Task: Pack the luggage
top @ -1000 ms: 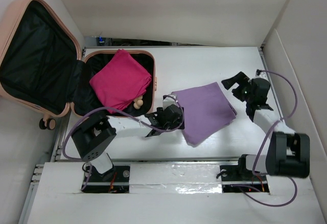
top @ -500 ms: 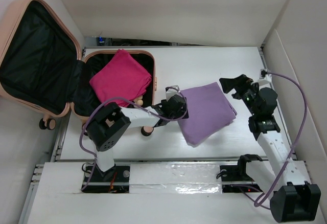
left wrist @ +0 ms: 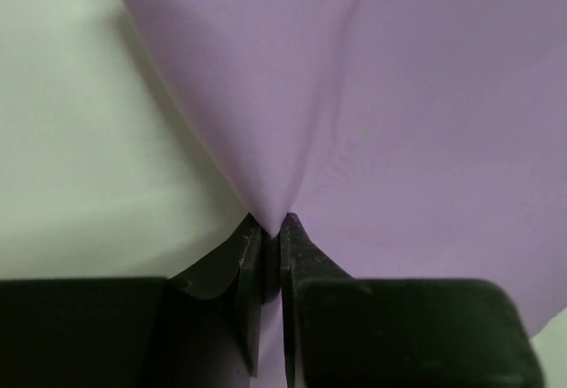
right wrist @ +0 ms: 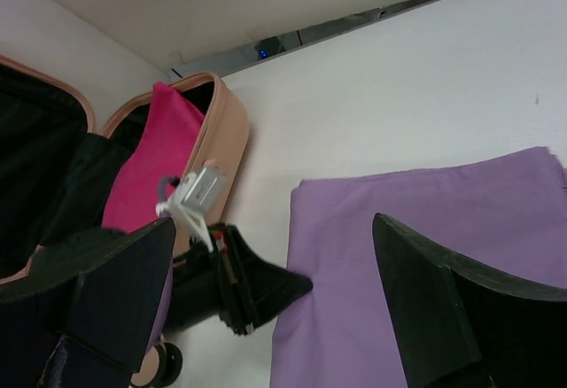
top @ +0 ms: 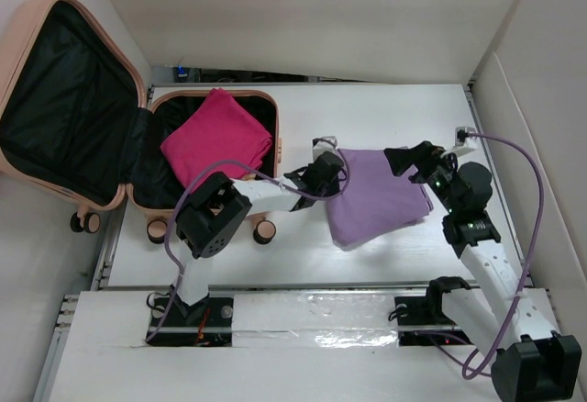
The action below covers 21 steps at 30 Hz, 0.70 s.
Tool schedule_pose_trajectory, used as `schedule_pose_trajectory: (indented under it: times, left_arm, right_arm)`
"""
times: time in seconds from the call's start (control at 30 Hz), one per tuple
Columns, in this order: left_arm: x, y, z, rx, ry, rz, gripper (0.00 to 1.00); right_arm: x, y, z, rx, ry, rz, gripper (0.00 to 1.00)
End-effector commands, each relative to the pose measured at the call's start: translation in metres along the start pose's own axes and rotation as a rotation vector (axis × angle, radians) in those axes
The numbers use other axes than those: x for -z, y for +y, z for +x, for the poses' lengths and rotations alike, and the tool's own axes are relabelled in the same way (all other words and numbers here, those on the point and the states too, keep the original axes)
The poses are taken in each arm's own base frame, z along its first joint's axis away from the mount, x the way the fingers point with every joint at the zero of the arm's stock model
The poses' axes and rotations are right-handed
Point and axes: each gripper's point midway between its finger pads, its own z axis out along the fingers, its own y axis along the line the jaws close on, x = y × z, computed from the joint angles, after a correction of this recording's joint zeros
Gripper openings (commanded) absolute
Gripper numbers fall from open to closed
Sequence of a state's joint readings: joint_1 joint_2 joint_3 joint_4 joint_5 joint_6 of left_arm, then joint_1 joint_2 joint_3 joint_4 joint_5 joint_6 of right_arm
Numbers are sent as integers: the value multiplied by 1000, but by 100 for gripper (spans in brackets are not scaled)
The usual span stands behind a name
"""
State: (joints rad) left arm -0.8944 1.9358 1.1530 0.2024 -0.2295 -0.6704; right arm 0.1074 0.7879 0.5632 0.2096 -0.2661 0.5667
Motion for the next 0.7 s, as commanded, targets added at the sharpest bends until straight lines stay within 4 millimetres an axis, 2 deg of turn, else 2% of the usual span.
schedule_pose_trajectory:
  times: [0.0,0.1,0.13,0.2,0.23,0.3,0.33,0.37,0.4,0.43,0.47,0.53,0.57,0.63,0.67]
  left_arm:
    - [4,-33,-56,-44,-98,84,0]
    - [17,-44,-82,-85,-127,104,0]
    - [28,-45,-100,-109,-164,109,0]
    - [46,-44,-124,-120,-211,103,0]
    - [64,-43,-147,-109,-257,112,0]
    - [83,-33,-168,-114,-287,94,0]
    - [104,-30,-186,-105,-323,99,0]
    - [110,-10,-197,-97,-329,60,0]
    - [119,0,-208,-88,-351,47,0]
    - [137,11,-223,-73,-381,37,0]
    - [143,42,-235,-44,-375,-20,0]
    - [164,75,-255,-2,-406,-68,0]
    - [174,111,-267,27,-418,-125,0]
    - [181,155,-274,65,-422,-199,0]
    - [178,177,-268,81,-395,-224,0]
  right_arm:
    - [4,18,-6,60,-23,-68,98]
    - [7,21,-9,78,-41,-65,98]
    - [7,20,-11,79,-49,-52,98]
    - [8,18,-13,80,-57,-39,98]
    - [9,20,-13,79,-55,-38,98]
    - [11,14,-17,84,-73,4,98]
    - [11,15,-16,87,-70,4,98]
    - [10,15,-17,88,-70,8,98]
    - [10,18,-14,88,-64,-3,98]
    - [11,18,-16,90,-68,-4,99]
    - [11,20,-15,92,-67,-8,99]
    - [10,18,-15,94,-74,9,99]
    - [9,20,-13,101,-70,3,99]
    - [9,22,-13,107,-64,-7,100]
    - [10,27,-15,113,-65,-23,100]
